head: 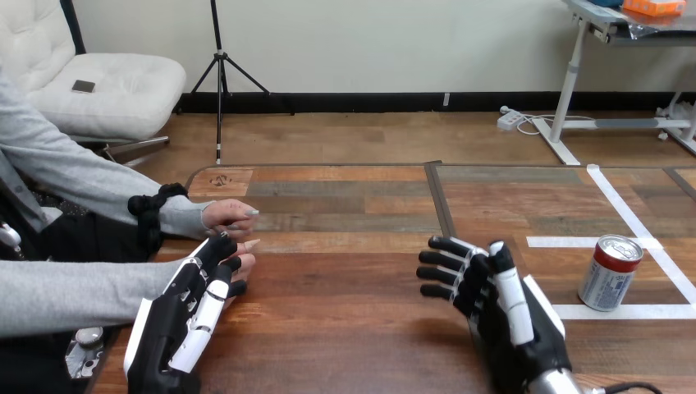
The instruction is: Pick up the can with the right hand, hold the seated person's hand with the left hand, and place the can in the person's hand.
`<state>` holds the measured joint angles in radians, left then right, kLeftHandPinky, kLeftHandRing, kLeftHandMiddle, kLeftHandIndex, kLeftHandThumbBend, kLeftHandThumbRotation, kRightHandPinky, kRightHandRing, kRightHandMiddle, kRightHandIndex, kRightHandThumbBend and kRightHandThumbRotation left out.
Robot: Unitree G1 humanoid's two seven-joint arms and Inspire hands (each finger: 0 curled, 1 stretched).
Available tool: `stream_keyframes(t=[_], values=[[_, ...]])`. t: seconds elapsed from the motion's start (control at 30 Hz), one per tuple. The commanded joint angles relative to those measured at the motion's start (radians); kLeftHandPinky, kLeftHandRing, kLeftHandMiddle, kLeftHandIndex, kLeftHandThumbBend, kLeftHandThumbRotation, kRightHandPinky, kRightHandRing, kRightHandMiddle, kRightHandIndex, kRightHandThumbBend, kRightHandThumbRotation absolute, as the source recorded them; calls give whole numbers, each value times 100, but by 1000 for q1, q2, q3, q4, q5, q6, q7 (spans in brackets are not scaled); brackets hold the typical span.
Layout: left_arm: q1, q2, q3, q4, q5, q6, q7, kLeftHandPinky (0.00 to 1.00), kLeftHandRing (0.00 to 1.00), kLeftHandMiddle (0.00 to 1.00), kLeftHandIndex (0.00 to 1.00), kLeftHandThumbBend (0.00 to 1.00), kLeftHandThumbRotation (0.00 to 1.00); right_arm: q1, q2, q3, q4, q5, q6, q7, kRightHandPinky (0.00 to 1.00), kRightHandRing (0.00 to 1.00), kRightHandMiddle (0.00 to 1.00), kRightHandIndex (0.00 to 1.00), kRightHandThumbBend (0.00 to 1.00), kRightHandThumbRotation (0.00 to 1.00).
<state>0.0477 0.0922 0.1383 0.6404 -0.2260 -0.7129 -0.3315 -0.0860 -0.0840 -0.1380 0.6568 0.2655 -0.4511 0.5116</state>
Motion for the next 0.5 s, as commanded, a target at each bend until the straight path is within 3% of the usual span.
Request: stream_keyframes(t=[0.0,0.47], values=[[-80,-5,8,15,1,-38,-6,78,86,86,84,26,61,-144,-14,-23,-33,28,-2,-1,69,73,74,74,80,90],[-84,-12,6,18,-7,-32,-10,77,86,86,84,26,61,-236,-72,-67,-44,39,-9,-6,66,74,75,76,80,93]])
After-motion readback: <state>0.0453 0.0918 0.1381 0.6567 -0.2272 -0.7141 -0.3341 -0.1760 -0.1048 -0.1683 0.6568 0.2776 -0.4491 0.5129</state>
